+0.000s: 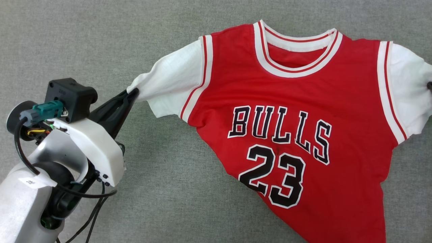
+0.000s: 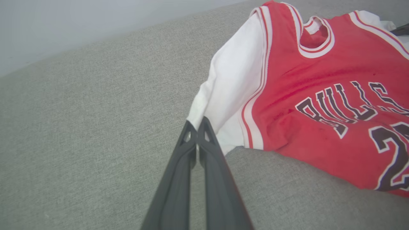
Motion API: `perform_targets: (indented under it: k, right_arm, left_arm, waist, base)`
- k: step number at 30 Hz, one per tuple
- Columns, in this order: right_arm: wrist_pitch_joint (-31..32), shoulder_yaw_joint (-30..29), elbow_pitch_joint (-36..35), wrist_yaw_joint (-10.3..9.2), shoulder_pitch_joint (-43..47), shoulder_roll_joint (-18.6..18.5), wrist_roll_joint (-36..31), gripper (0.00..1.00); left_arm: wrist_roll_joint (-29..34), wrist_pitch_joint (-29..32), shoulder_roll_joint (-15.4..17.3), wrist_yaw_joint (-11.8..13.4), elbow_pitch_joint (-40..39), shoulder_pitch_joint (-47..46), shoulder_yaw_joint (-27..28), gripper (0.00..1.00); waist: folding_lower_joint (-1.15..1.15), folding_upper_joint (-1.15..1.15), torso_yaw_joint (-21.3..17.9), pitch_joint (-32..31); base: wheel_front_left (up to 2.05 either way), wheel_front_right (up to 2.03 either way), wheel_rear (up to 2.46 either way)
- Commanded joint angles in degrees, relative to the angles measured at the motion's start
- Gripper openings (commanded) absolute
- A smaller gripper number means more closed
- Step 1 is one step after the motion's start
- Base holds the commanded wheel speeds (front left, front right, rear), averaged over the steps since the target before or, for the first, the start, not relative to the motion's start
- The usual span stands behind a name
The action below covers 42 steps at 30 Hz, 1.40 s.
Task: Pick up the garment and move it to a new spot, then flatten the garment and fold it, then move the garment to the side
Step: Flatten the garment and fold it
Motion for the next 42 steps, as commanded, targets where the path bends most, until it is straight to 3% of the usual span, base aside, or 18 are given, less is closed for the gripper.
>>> perform_targets:
  k: [1, 11, 22, 33, 42]
  right_arm:
    - [-1.96, 0.37, 2.23, -0.07, 0.27, 0.27, 0.18, 0.0]
    - [-13.44, -1.4, 1.9, -0.08, -4.23, -0.85, 1.2, 0.0]
    - [-19.04, -2.92, -4.24, -0.08, -5.05, -0.83, 6.85, 0.0]
    - [-19.31, -6.6, -11.88, -0.08, -3.51, 0.51, 9.66, 0.0]
    - [-16.77, -11.67, -18.63, -0.08, -4.77, 3.48, 10.36, 0.0]
  left_arm:
    - [0.28, -0.46, -0.1, 0.15, 0.54, -0.56, 0.21, 0.0]
    - [0.55, -4.94, 0.29, 1.42, 4.4, 0.67, 3.14, 0.0]
    - [1.51, -10.53, 3.0, 3.7, 5.72, 2.62, 9.12, 0.0]
    - [3.36, -15.28, 5.82, 6.24, 1.62, 3.45, 15.19, 0.0]
    - [3.75, -18.01, 7.89, 7.2, -1.81, 0.29, 19.71, 0.0]
  waist:
    - [0.0, 0.0, -0.17, -0.52]
    - [0.0, 0.0, -2.58, -7.24]
    - [0.0, 0.0, -5.57, -16.31]
    - [0.0, 0.0, -7.25, -21.33]
    - [0.0, 0.0, -7.93, -20.72]
  base:
    - [0.0, 0.0, 0.0]
    - [0.0, 0.0, 0.0]
    - [0.0, 0.0, 0.0]
    - [0.0, 0.0, 0.0]
    - [0.0, 0.0, 0.0]
